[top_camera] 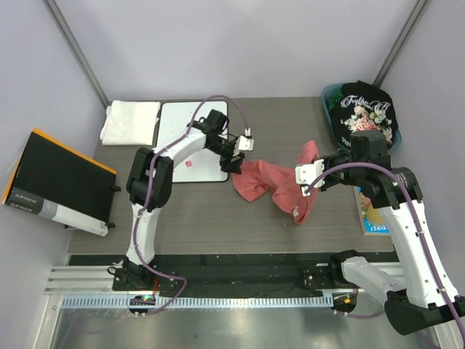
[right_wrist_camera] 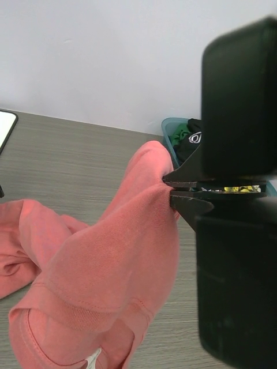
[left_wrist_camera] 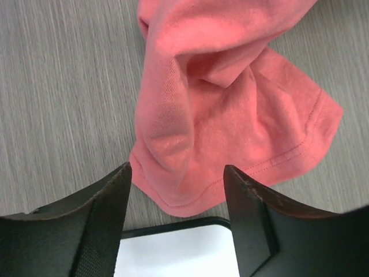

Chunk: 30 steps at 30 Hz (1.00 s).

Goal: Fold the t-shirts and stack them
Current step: Flatten out the tshirt

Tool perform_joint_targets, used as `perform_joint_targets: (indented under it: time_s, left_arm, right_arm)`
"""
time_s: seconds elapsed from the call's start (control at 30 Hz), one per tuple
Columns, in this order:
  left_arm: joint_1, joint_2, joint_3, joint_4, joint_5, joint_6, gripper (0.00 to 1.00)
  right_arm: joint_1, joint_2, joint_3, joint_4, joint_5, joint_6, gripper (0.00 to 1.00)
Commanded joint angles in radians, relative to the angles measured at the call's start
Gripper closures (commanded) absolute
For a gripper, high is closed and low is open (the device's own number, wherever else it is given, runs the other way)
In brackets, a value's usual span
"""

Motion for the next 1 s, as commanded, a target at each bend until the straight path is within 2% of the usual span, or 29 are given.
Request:
perform_joint_targets:
  time_s: [0.0,0.07,0.2,0.27,0.3,0.33,0.37,0.4,0.53,0.57,0.67,0.73,0.77,0.83,0.87,0.9,0.97]
  left_arm:
    - [-0.014,0.017,-0.035,0.119,0.014,-0.096,0.33]
    - [-0.025,0.022,-0.051,0.154,0.006,-0.118,0.27]
    - [-0.044,0.030,-0.080,0.206,-0.011,-0.129,0.27]
    - [-0.060,0.033,-0.080,0.228,-0.046,-0.145,0.29]
    - [-0.063,0.036,-0.081,0.246,-0.048,-0.152,0.33]
    - [-0.064,0.036,-0.081,0.260,-0.057,-0.178,0.65]
    - [-0.068,0.036,-0.081,0.269,-0.066,-0.191,0.85]
    - [-0.074,0.037,-0.075,0.279,-0.080,-0.202,1.00]
    - [-0.075,0.022,-0.039,0.271,-0.234,-0.245,1.00]
    - [-0.074,0.019,0.001,0.235,-0.327,-0.242,1.00]
    - [-0.043,-0.004,0.079,0.179,-0.464,-0.224,1.00]
    - [-0.008,-0.033,0.116,0.161,-0.514,-0.209,1.00]
    - [0.000,-0.042,0.123,0.191,-0.597,-0.198,1.00]
    - [0.018,-0.067,0.136,0.231,-0.688,-0.172,1.00]
    - [0.024,-0.078,0.135,0.299,-0.727,-0.149,1.00]
    - [0.029,-0.084,0.132,0.349,-0.818,-0.141,1.00]
    - [0.041,-0.094,0.144,0.485,-0.902,-0.124,1.00]
  right_arm:
    - [-0.003,-0.003,-0.010,0.072,-0.030,-0.003,0.99]
    - [-0.003,0.003,-0.006,0.073,-0.029,0.003,0.99]
    - [-0.003,0.008,0.010,0.072,-0.027,0.012,0.99]
    - [-0.003,0.008,0.011,0.073,-0.035,0.020,0.99]
    - [-0.004,0.005,0.010,0.072,-0.036,0.020,0.99]
    - [-0.003,0.003,0.008,0.072,-0.039,0.020,0.99]
    - [-0.003,-0.003,0.004,0.072,-0.039,0.016,0.99]
    - [-0.003,-0.004,0.001,0.070,-0.039,0.009,0.99]
    - [-0.004,0.009,-0.018,0.082,-0.018,0.000,0.99]
    - [-0.003,0.034,-0.019,0.085,-0.013,0.002,0.99]
    - [-0.007,0.086,-0.021,0.108,-0.003,-0.012,0.99]
    - [-0.012,0.153,-0.027,0.182,-0.001,-0.006,0.99]
    - [-0.013,0.180,-0.029,0.214,0.016,-0.003,0.99]
    - [-0.032,0.261,-0.032,0.376,0.031,0.043,0.99]
    - [-0.039,0.284,-0.032,0.448,0.063,0.066,0.99]
    - [-0.058,0.339,-0.030,0.595,0.071,0.098,0.99]
    - [-0.070,0.393,0.000,0.729,0.102,0.115,0.99]
